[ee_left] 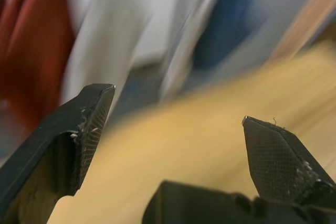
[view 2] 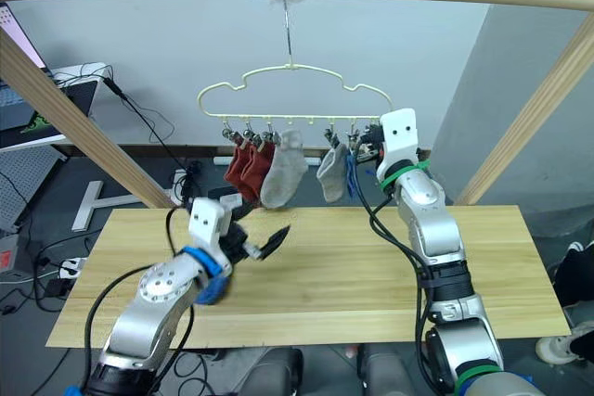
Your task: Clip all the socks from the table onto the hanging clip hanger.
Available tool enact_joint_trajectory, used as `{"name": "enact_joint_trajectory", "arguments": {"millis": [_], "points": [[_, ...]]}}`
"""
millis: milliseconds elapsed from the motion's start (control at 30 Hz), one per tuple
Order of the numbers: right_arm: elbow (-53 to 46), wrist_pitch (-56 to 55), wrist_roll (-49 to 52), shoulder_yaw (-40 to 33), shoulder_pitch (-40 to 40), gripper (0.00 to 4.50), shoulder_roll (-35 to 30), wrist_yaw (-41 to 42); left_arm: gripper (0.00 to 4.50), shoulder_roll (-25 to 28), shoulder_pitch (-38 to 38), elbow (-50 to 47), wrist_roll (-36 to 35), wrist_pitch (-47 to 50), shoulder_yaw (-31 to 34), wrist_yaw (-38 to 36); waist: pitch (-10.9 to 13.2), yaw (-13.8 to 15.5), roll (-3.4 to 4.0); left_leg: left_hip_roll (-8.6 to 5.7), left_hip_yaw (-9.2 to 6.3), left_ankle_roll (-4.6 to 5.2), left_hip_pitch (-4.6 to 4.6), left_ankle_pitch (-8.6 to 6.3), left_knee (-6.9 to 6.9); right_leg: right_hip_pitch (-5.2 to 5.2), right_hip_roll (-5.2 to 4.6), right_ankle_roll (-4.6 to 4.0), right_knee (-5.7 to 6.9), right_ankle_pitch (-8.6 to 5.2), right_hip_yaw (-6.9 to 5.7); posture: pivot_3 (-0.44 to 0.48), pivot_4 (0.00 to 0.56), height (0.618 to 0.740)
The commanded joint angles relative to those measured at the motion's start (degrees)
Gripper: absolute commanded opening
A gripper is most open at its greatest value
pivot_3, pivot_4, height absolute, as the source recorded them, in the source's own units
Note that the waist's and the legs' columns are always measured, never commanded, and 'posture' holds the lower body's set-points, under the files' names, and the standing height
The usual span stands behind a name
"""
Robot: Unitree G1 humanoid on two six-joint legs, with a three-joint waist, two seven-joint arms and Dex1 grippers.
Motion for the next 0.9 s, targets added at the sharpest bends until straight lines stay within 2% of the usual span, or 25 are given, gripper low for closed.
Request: {"name": "enact_joint_trajectory", "arguments": {"millis": [33, 333, 533, 900], "points": [[-2.82, 1.17, 0.45, -0.79, 0.5, 0.01, -0.21, 0.02, 4.5, -0.5, 0.0, 2.99, 1.26, -0.36, 4.16, 4.15, 0.0, 0.24, 0.0, -0.01, -0.04, 0.0, -0.01, 0.0, 0.01, 0.01, 0.0, 0.0, -0.01, 0.0, -0.03, 0.078, 0.228, 0.74], [-4.84, 3.43, 0.3, -1.05, 1.42, 0.01, -0.27, -0.12, 4.5, -0.17, 0.0, 12.27, 1.45, -1.57, 8.26, 5.98, 0.0, 0.16, 0.0, -0.04, -0.03, 0.0, -0.01, 0.0, 0.0, 0.02, -0.09, 0.0, -0.04, 0.0, -0.01, 0.065, 0.24, 0.74], [-4.63, 3.98, 0.33, -1.32, 1.12, 0.01, -0.05, -0.44, 4.5, -1.08, -5.44, 24.05, 1.92, -5.65, 8.13, 6.09, 0.0, 0.12, -0.01, -0.05, 0.01, 0.0, 0.01, 0.0, 0.02, 0.04, -0.08, 0.0, -0.02, 0.0, -0.02, 0.064, 0.241, 0.74], [-5.33, 5.21, 0.39, -1.73, 1.31, 0.01, -0.09, -0.54, 4.5, -1.9, -7.01, 30.42, -0.53, -1.45, 8.55, 2.55, 0.0, 0.06, -0.01, -0.05, -0.04, 0.0, 0.02, 0.0, 0.0, 0.06, -0.1, 0.01, -0.03, 0.0, -0.03, 0.052, 0.245, 0.74]]}}
